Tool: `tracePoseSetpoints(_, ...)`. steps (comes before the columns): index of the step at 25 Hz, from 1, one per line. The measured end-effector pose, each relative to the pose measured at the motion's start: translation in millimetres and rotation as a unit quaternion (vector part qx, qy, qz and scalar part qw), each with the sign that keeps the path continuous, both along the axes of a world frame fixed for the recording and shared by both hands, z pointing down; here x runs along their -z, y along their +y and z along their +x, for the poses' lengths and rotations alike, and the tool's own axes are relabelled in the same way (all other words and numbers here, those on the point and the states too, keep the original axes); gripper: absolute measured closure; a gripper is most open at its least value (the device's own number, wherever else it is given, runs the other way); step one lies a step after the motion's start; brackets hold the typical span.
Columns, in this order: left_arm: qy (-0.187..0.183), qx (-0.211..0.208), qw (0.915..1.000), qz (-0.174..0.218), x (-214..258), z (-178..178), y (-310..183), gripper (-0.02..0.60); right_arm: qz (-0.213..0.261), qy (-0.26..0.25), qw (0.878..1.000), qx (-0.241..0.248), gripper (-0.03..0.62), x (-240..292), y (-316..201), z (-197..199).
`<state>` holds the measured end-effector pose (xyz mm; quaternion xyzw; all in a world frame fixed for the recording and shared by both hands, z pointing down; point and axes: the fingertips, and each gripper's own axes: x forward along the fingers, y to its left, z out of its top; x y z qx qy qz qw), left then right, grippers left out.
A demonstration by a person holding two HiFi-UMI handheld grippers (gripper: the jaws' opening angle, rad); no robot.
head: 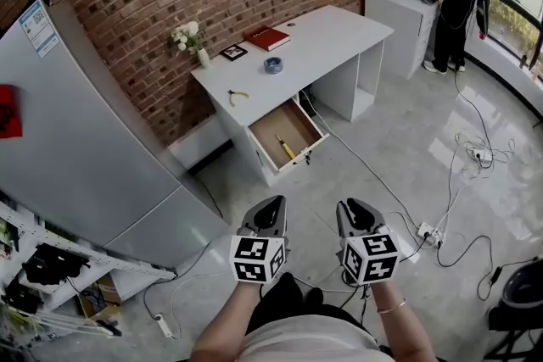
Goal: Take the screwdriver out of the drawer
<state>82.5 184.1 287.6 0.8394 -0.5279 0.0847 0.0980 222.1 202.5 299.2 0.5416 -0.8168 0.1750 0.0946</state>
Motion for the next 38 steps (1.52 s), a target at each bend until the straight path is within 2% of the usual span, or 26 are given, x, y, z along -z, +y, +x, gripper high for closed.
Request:
tracePoseSetpoints(7, 0.002, 0.007, 0.9999, -0.014, -10, -4, -4, 0.589, -0.007, 0.01, 1.0, 0.01, 0.524, -6, -4, 0)
tracePoseSetpoints(17, 0.009, 0.008, 0.9996, -0.027, -24, -14, -41, 0.589, -0.021, 0.02, 1.0, -0.009, 0.458, -19, -40, -4)
tracePoseSetpoints(28, 0.02, 0.013, 0.9986, -0.048, -43, -45, -140, 0.589, -0.059, 0.006, 0.998, 0.002, 0.442, -40, -137, -40)
tracePoseSetpoints(38, 0.029, 0.006, 0.9982, -0.052, -49, -77, -241, 0.589, -0.056, 0.015, 0.998, 0.015, 0.442, -40, -239, -80)
